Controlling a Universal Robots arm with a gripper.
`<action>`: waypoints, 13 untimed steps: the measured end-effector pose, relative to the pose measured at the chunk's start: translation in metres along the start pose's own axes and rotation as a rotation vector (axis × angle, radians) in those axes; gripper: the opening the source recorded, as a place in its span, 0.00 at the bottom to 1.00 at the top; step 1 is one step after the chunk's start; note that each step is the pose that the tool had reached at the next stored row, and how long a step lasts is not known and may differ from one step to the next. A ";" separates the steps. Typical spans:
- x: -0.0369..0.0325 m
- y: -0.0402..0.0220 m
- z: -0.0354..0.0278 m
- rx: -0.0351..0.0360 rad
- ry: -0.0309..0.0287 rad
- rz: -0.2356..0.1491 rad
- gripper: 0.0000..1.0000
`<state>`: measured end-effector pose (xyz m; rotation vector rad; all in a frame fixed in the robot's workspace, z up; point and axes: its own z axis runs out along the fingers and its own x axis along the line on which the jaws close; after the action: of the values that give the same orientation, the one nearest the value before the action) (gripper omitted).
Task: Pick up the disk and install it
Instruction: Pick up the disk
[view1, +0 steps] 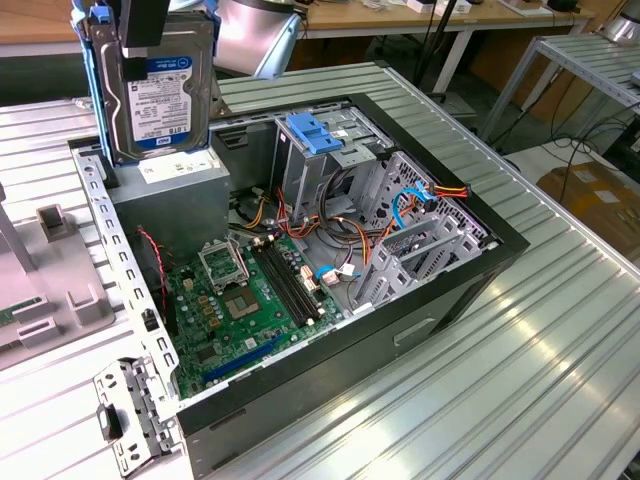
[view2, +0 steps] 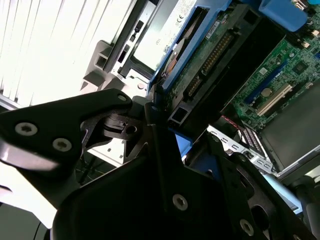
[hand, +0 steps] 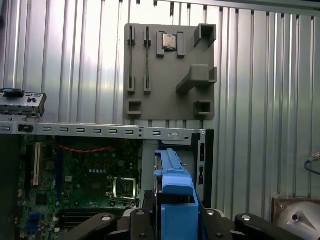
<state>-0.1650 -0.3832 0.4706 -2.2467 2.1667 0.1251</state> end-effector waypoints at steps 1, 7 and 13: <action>0.0002 -0.0005 0.0000 0.0000 0.0000 0.000 0.37; 0.0020 -0.0051 -0.0002 0.0000 0.0000 0.000 0.37; 0.0057 -0.0095 -0.0005 0.0000 0.0000 0.000 0.37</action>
<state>-0.1553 -0.3886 0.4702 -2.2467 2.1667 0.1251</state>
